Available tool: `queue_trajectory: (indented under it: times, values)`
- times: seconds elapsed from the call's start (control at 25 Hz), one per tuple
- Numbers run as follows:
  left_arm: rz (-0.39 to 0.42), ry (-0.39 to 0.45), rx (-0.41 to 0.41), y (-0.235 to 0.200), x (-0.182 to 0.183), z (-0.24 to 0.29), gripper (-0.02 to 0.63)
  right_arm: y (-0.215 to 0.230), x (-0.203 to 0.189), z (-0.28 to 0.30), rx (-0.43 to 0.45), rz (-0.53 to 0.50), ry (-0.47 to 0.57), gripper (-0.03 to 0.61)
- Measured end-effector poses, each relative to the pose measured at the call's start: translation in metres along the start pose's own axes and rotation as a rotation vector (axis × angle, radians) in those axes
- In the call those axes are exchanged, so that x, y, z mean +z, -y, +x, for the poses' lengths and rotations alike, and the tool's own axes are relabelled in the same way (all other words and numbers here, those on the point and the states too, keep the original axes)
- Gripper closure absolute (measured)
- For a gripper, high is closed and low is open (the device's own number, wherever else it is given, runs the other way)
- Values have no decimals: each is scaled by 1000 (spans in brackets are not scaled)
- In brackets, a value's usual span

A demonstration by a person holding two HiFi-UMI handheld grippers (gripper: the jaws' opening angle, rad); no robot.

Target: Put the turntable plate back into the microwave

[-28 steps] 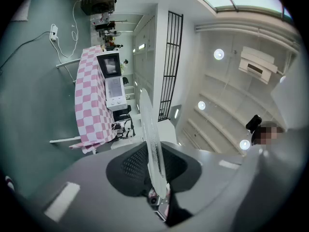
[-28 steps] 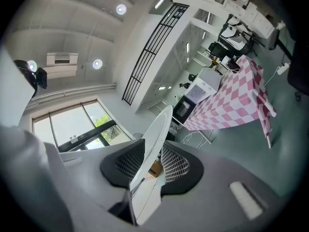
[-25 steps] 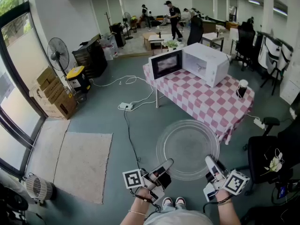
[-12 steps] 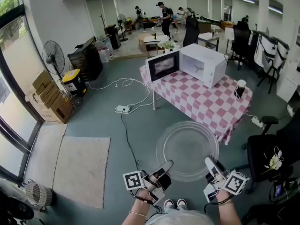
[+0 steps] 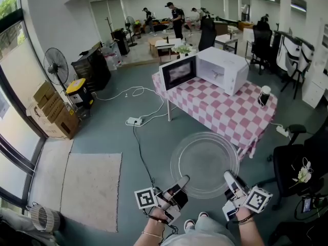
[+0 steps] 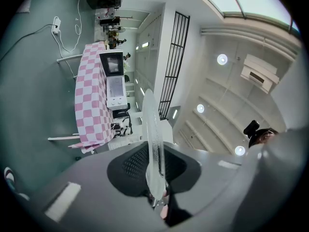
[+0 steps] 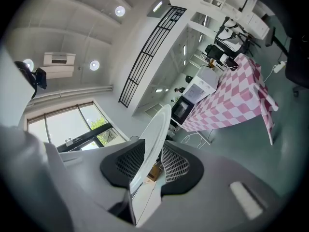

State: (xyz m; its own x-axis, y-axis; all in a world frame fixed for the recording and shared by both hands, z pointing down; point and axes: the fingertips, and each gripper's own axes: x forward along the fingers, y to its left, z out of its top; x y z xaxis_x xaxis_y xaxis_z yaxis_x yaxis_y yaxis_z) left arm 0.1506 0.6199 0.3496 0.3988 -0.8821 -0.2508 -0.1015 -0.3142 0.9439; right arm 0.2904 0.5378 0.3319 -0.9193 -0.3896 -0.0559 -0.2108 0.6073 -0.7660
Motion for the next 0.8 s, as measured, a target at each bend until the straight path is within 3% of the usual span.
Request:
queue_trajectory:
  times: [0.44, 0.8]
  values:
    - [-9, -7, 32, -24, 33, 13, 575, 24, 4, 36, -20, 29, -10, 468]
    - [-4, 10, 30, -42, 85, 53, 575, 50, 37, 92, 8, 32, -21, 471]
